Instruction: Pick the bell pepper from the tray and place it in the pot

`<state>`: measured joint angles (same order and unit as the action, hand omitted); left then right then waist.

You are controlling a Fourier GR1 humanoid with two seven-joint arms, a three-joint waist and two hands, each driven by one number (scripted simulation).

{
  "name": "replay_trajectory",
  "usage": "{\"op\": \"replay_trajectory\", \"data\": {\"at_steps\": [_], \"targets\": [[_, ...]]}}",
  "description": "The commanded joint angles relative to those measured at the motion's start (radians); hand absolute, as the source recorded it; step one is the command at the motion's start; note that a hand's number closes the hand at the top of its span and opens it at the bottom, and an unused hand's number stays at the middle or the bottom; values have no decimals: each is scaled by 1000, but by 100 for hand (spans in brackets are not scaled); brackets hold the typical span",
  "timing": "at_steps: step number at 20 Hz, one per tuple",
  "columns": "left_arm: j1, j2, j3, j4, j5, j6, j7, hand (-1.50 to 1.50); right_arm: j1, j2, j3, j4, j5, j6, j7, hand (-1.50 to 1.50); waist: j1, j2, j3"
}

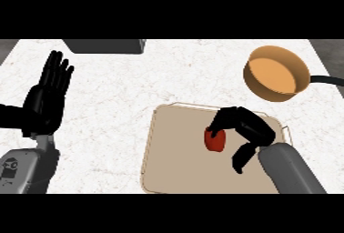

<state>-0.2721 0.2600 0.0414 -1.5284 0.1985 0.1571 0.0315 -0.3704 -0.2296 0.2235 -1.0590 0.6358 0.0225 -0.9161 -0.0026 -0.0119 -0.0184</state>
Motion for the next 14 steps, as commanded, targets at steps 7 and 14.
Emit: {"op": "replay_trajectory", "data": {"at_steps": [7, 14], "targets": [[31, -24, 8, 0, -17, -15, -42, 0, 85, 101, -14, -84, 11, -79, 33, 150, 1, 11, 18], [-16, -12, 1, 13, -24, -11, 7, 0, -68, 208, 63, -112, 308, -142, 598, 150, 16, -1, 10]]}}
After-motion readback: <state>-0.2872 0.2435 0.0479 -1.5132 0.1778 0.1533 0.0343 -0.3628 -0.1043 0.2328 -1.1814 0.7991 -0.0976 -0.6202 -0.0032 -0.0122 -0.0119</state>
